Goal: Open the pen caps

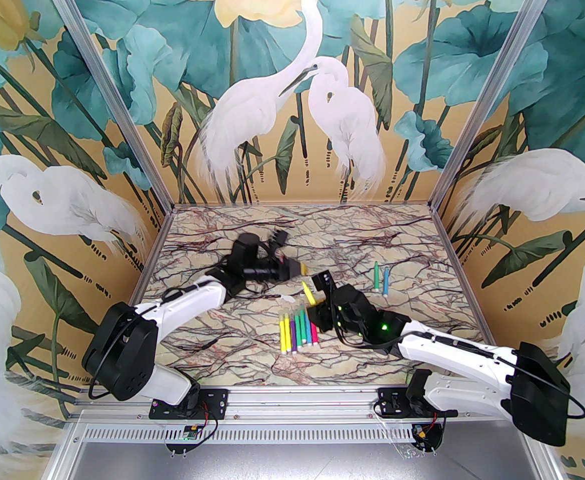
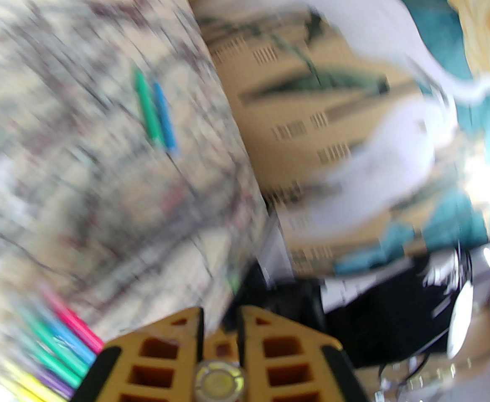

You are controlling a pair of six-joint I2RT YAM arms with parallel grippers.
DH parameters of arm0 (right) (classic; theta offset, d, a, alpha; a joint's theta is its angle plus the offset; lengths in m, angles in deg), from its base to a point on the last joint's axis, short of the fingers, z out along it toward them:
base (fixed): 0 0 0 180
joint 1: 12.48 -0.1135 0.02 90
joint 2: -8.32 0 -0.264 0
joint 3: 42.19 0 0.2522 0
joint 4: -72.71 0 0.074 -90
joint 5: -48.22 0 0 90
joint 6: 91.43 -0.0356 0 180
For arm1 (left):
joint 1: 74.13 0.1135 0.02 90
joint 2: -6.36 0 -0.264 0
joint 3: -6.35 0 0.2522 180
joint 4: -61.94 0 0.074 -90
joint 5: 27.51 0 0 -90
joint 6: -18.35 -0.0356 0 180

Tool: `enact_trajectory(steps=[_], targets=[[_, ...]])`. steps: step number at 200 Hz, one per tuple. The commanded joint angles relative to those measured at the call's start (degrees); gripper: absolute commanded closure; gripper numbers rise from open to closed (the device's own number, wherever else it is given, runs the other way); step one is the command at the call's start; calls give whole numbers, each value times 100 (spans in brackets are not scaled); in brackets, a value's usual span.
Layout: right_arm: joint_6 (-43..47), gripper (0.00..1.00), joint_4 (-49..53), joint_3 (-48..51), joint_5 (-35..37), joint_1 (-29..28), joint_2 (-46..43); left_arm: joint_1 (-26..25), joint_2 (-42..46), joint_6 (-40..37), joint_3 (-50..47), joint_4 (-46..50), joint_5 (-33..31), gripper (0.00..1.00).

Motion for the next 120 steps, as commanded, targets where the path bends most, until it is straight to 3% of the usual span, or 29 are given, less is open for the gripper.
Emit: enact_trajectory(steps=[1, 32, 78, 120], targets=[[2, 100, 293, 56, -49, -31, -68, 180, -32, 33, 168, -122, -371, 100], [-23, 100, 315, 86, 111, -26, -112, 270, 13, -145, 228, 217, -428, 100], [-82, 100, 494, -7, 737, 10, -177, 266, 140, -1014, 506, 1744, -1422, 100], [-152, 100, 795, -282, 752, 623, -104, 270, 191, -1486, 697, 2732, -2200, 100]])
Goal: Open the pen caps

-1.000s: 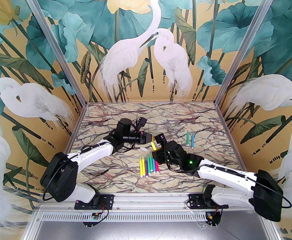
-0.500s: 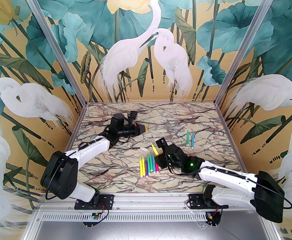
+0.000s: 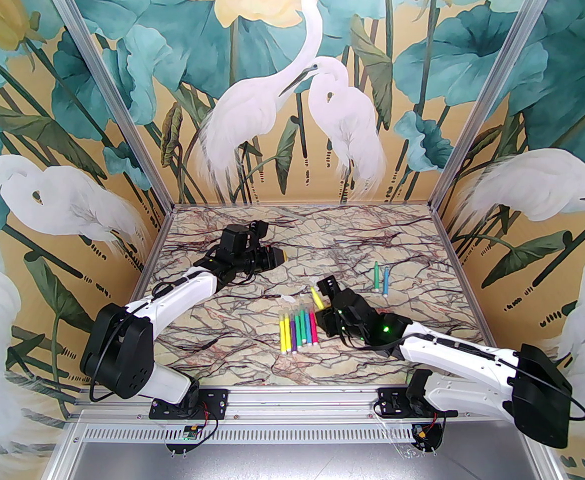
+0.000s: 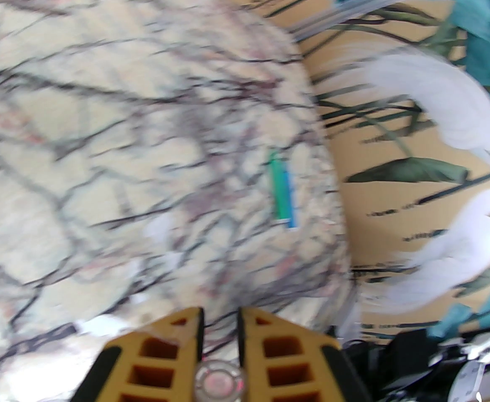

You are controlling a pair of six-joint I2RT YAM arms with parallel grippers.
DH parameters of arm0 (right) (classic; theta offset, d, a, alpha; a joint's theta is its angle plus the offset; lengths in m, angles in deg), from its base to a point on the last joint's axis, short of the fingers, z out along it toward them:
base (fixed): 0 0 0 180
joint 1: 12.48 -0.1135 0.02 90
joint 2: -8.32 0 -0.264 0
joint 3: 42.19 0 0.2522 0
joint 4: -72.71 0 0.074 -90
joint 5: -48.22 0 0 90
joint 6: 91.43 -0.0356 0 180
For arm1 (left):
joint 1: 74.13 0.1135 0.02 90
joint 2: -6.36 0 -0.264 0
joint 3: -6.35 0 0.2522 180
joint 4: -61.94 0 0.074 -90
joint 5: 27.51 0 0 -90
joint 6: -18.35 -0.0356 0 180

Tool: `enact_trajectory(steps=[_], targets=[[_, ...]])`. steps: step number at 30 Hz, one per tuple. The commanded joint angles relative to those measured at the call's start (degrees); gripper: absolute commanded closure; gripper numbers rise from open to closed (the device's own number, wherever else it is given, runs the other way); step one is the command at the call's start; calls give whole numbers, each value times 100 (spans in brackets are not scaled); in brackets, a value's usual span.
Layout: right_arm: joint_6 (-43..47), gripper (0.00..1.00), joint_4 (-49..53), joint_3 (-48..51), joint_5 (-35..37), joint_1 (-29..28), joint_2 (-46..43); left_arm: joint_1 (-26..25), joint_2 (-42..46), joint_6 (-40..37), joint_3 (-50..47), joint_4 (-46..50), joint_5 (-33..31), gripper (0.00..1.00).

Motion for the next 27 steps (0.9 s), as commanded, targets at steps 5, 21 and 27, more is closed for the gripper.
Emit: enact_trajectory(steps=[5, 21, 27], targets=[[-174, 100, 475, -461, 116, 835, 37, 27, 87, -663, 425, 1594, -1319, 100], [-31, 100, 1095, -574, 96, 2834, 130, 61, -373, -1066, 755, 2630, -2706, 100], [198, 100, 1028, -608, 5, 3507, 337, 105, -634, -1143, 809, 2699, -2932, 100]])
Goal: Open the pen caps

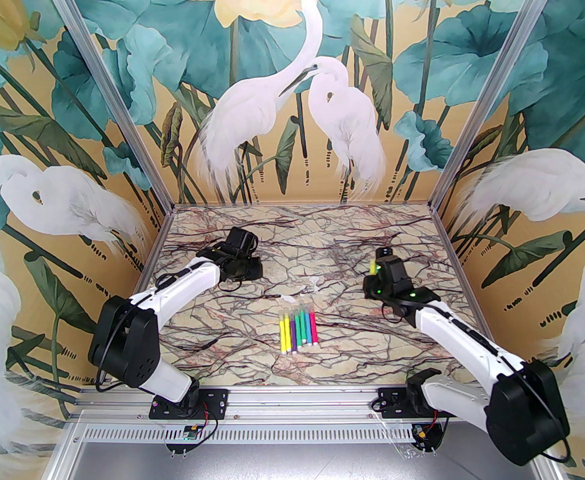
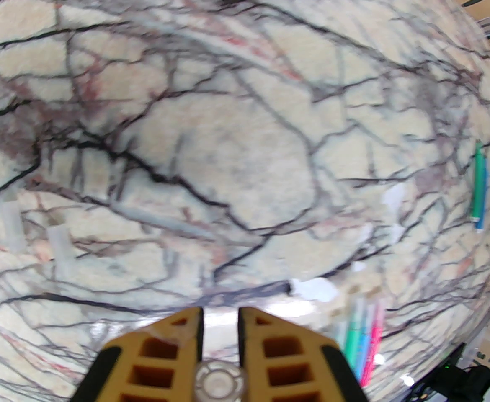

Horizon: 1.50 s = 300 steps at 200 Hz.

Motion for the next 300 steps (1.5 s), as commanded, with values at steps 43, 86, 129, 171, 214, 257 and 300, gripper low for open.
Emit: enact_trajectory(steps=[43, 86, 129, 171, 214, 257, 300], targets=[[236, 100, -21, -204, -175, 863, 476, 92, -584, -163, 202, 185, -493, 100], [218, 100, -136, -274, -196, 1185, 940, 128, -987, -177, 309, 255, -731, 100], [147, 100, -102, -429, -372, 1486, 1306, 206, -1216, -210, 346, 246, -754, 99], [186, 100, 4, -677, -534, 1726, 1782, 250, -1409, -261, 384, 277, -857, 99], [199, 100, 99, -948, -755, 1925, 2203, 399, -1561, -245, 347, 223, -777, 99], [191, 100, 212, -1072, -872, 2018, 2442, 419, -1631, -291, 345, 190, -705, 97], [208, 98, 311, -1041, -886, 2027, 2469, 492, -1693, -339, 345, 185, -730, 95]])
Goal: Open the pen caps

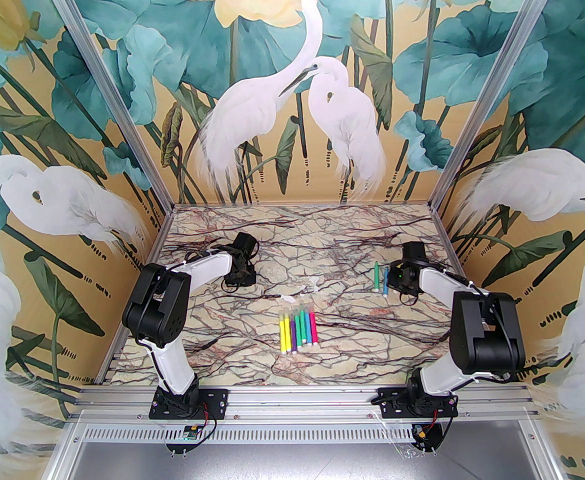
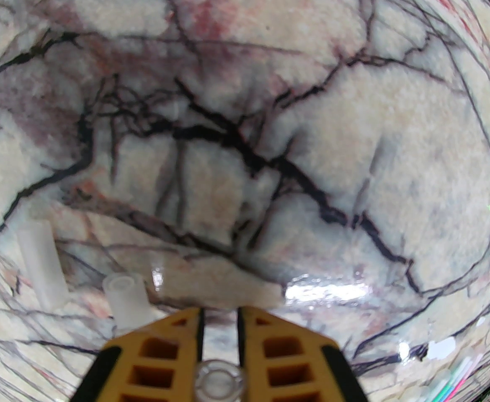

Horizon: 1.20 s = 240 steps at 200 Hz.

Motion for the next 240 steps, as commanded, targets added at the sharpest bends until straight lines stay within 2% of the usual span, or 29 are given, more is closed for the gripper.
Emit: enact_trajectory(steps=[1, 51, 240], targets=[[38, 98, 123, -90, -90, 25, 61, 83, -169, -109, 58, 36, 9, 95], [54, 90, 194, -154, -160, 29, 204, 162, -184, -144, 32, 44, -7, 91], [143, 79, 326, -195, -193, 51, 300, 213, -117, -192, -150, -4, -84, 76]])
